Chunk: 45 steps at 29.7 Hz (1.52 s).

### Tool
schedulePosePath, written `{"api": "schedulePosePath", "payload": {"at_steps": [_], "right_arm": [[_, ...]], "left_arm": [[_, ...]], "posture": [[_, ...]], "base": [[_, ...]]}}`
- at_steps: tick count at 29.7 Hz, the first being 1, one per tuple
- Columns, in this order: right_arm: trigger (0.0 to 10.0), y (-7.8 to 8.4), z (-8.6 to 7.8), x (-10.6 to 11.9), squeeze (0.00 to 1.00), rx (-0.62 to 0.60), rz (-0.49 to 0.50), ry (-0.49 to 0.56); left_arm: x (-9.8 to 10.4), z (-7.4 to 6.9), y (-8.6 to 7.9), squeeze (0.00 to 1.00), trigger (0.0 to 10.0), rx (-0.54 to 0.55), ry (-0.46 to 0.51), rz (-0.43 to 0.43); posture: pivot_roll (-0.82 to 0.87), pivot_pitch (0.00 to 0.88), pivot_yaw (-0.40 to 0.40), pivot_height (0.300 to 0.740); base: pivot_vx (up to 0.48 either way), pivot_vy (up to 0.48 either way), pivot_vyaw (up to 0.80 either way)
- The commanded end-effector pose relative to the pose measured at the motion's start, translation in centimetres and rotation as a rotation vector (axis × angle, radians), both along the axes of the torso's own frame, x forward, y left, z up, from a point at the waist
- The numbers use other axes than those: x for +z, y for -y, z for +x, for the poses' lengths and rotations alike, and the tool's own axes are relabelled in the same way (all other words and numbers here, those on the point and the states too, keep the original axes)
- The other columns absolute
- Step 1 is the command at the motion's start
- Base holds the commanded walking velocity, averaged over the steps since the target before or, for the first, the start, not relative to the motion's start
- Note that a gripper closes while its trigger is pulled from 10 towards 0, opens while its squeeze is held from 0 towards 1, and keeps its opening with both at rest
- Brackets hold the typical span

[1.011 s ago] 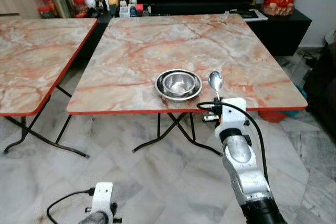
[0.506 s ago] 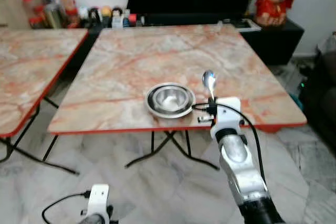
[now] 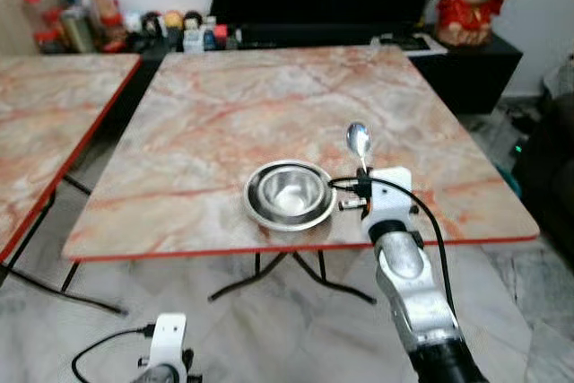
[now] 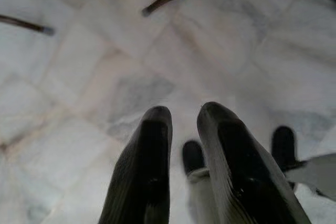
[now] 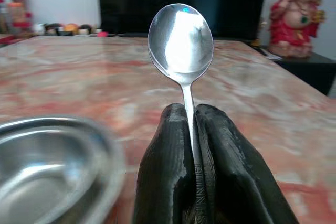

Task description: Setting the table

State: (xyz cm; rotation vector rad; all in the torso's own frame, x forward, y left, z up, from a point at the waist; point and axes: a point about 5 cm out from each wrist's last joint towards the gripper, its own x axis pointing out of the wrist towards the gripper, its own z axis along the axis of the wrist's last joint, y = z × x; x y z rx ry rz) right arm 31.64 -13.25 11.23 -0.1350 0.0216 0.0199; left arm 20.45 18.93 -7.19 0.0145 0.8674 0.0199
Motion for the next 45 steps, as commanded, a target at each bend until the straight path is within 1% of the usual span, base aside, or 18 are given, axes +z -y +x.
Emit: {"api": "schedulePosePath", "payload": {"at_steps": [1,6,15,20,23,24,25,26,27,32,34,38,45], "right_arm": [[10.0,0.1,0.2,0.6,0.0,-0.007,0.007,0.019],[10.0,0.2,0.0,0.4,0.0,0.003,0.003,0.011],[10.0,1.3,-0.3,-0.7,0.0,-0.018,-0.029,-0.034],[10.0,1.9,-0.6,-1.0,0.0,-0.03,-0.024,-0.047],[10.0,1.9,-0.6,-1.1,0.0,-0.03,-0.022,-0.052],[10.0,2.0,-0.7,-1.5,0.0,-0.041,-0.016,-0.084],[10.0,2.0,-0.7,-1.5,0.0,-0.041,-0.016,-0.084],[10.0,2.1,-0.7,-1.8,0.0,-0.05,-0.011,-0.108],[10.0,2.1,-0.9,-2.4,0.0,-0.06,0.016,-0.145],[10.0,1.5,-1.0,-3.1,0.0,-0.067,0.05,-0.199],[10.0,1.5,-1.0,-3.2,0.0,-0.071,0.051,-0.207],[10.0,1.0,-0.8,-3.5,0.0,-0.069,0.084,-0.227],[10.0,0.3,-0.6,-3.7,0.0,-0.059,0.095,-0.246]], "left_arm": [[0.0,0.0,-0.1,0.0,10.0,-0.001,-0.002,0.002],[0.0,0.0,-0.1,0.0,10.0,-0.004,-0.001,0.005],[-0.2,-0.4,0.2,0.0,10.0,-0.004,-0.009,-0.003],[-0.4,-0.7,0.2,0.0,10.0,-0.001,-0.015,-0.006],[-0.4,-0.8,0.2,0.0,10.0,-0.001,-0.016,-0.007],[-0.5,-1.0,0.2,0.0,10.0,0.001,-0.02,-0.007],[-0.5,-1.0,0.2,0.0,10.0,0.001,-0.02,-0.007],[-0.6,-1.2,0.2,0.0,10.0,0.003,-0.023,-0.007],[-0.8,-1.5,0.2,0.0,10.0,0.006,-0.029,-0.008],[-0.9,-1.9,0.2,0.0,10.0,0.012,-0.035,-0.01],[-1.0,-1.9,0.2,0.0,10.0,0.012,-0.036,-0.01],[-1.1,-2.1,0.2,0.0,10.0,0.02,-0.041,-0.011],[-1.2,-2.5,0.1,0.0,10.0,0.029,-0.047,-0.009]], "posture": [[-0.04,0.0,0.0,0.736],[-0.05,0.0,-0.003,0.736],[-0.05,0.0,-0.007,0.736],[-0.05,0.0,-0.015,0.736],[-0.05,0.0,-0.015,0.736],[-0.04,0.0,-0.022,0.736],[-0.04,0.0,-0.022,0.736],[-0.04,0.0,-0.023,0.736],[-0.04,0.0,-0.027,0.736],[-0.04,0.0,-0.035,0.736],[-0.04,0.0,-0.037,0.736],[-0.03,0.0,-0.043,0.736],[-0.02,0.002,-0.049,0.736]], "base": [[0.33,0.0,0.0],[0.19,0.0,0.0],[0.0,0.0,0.0],[0.0,0.0,0.0],[0.0,0.0,0.0],[0.0,0.0,0.0],[0.0,0.0,0.0],[0.0,0.0,0.0],[0.0,0.0,0.0],[0.0,0.0,0.0],[0.0,0.0,0.0],[0.0,0.0,0.0],[0.0,0.0,0.0]]}}
